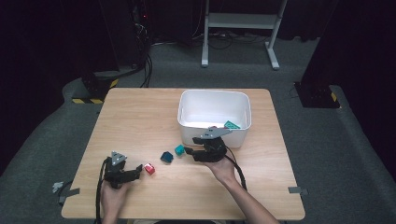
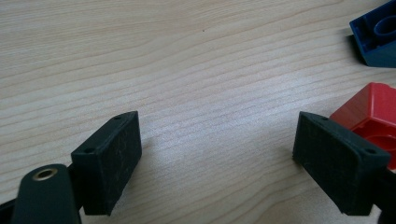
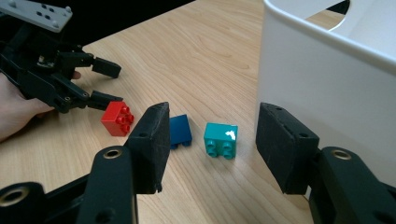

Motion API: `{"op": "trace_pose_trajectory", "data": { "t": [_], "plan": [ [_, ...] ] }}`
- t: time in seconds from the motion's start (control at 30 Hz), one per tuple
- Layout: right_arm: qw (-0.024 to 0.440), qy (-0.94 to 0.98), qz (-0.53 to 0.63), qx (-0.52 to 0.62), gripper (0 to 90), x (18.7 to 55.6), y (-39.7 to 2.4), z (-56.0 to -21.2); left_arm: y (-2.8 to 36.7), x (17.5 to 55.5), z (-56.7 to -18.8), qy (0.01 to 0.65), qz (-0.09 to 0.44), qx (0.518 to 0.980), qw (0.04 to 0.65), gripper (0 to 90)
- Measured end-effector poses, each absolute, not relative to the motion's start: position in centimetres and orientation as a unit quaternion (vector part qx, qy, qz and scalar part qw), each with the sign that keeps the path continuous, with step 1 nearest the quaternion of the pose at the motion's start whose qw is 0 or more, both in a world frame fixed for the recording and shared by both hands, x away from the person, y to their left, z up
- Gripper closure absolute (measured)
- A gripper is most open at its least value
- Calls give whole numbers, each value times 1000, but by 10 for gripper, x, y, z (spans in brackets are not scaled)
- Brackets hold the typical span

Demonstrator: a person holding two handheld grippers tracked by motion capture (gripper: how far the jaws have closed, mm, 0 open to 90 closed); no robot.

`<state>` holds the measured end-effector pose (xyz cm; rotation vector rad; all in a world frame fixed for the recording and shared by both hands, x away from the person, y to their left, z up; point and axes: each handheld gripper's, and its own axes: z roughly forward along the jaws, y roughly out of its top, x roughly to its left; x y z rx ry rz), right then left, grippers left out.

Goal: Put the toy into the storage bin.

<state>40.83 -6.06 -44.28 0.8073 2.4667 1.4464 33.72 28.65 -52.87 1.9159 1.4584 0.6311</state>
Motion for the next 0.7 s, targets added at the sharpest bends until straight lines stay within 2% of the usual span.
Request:
{"op": "trace_pose_trajectory", "data": {
  "t": [0.7],
  "plan": [
    [78, 836, 470, 274, 452, 413, -33, -474, 286, 337, -529, 555, 240, 729, 320, 155]
  ]
}}
